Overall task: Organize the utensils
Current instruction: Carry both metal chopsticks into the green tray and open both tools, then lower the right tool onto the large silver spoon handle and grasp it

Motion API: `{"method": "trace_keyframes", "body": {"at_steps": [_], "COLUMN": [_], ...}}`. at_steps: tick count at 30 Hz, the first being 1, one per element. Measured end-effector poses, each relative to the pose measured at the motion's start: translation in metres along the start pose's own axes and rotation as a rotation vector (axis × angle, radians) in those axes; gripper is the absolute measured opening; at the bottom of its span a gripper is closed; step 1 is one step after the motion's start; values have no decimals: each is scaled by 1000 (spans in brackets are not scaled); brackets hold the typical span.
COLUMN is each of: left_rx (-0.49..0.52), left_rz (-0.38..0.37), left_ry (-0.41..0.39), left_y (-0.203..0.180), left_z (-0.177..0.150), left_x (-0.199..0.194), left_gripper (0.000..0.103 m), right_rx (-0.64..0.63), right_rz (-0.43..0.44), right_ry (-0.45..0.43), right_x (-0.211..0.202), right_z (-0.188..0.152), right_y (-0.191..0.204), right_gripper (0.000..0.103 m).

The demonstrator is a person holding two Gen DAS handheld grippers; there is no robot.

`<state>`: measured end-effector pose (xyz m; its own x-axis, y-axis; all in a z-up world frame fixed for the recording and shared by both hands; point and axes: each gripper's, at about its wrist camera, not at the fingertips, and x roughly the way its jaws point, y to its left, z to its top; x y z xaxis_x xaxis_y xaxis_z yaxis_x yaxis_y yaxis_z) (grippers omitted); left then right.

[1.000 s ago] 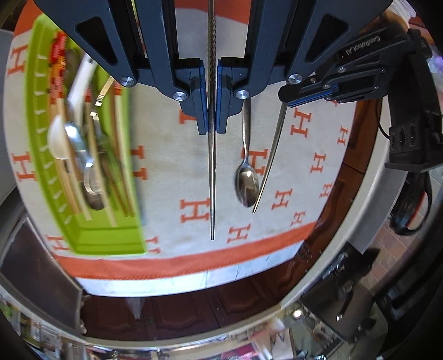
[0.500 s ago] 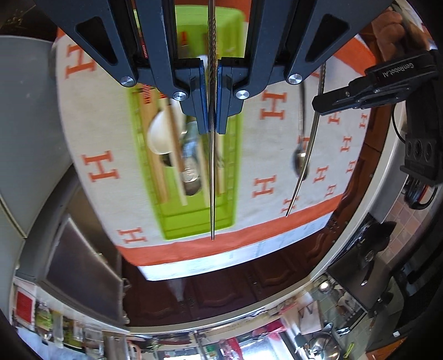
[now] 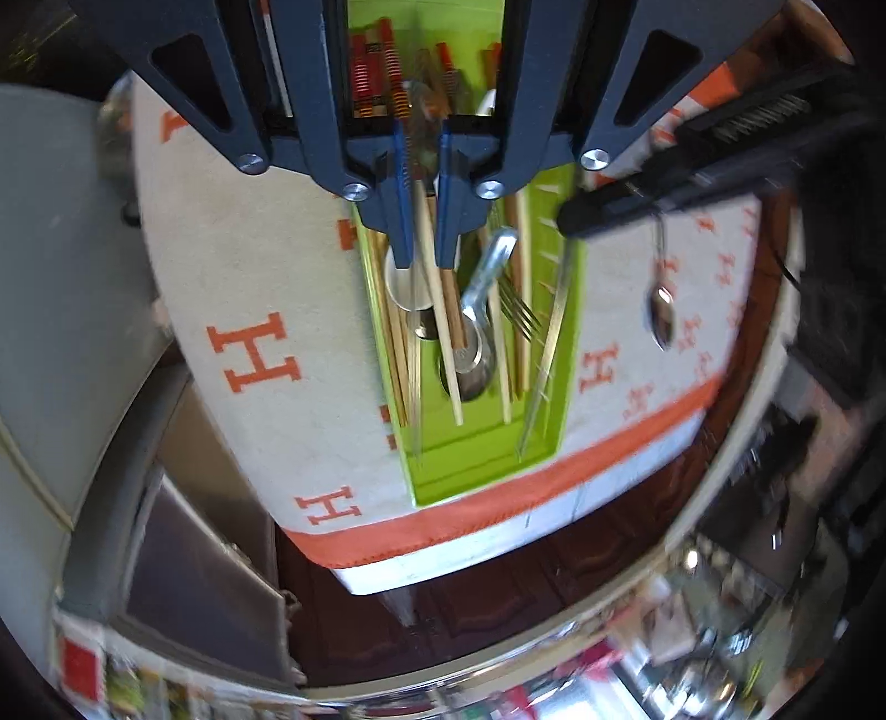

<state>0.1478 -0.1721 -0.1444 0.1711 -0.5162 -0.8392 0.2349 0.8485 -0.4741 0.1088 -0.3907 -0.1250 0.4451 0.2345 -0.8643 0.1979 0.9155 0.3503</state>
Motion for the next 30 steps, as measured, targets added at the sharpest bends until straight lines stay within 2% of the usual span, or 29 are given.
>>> {"method": "trace_keyframes", "body": {"at_steps": [1,3,5,7,11,13,19,30], "left_rx": [7,27,47,65,103,125,146,54], "left_rz": [19,30,63,91,142,201,351,403], "left_ry": [-7,-34,-79,-137,-219,-255,-300,-352], "left_y": [0,-3,-5,-5,-3,0,19,66], "left_z": [-3,-9,-14,-21,-32,-41,-60,-87], "left_x": [-2,-13,-27,-45,-72,-82,-101,-134], "left_gripper": [20,31,57,68,78,84,84,85], "right_rx": [22,48,56,57,43,28,-33,-159], "right_rz": [11,7,-7,-13,-11,-19,-12,24], "right_ry": [-12,-53,-86,-109,-118,-119,-112,-48], "right_x": [-2,-10,-16,-21,-24,-25,-34,-32], "right_z": [1,2,2,-1,-7,-13,-34,-66], "right_y": [-3,-7,-6,-3,9,18,46,110], "right_gripper": [21,25,25,25,25,25,25,26]}}
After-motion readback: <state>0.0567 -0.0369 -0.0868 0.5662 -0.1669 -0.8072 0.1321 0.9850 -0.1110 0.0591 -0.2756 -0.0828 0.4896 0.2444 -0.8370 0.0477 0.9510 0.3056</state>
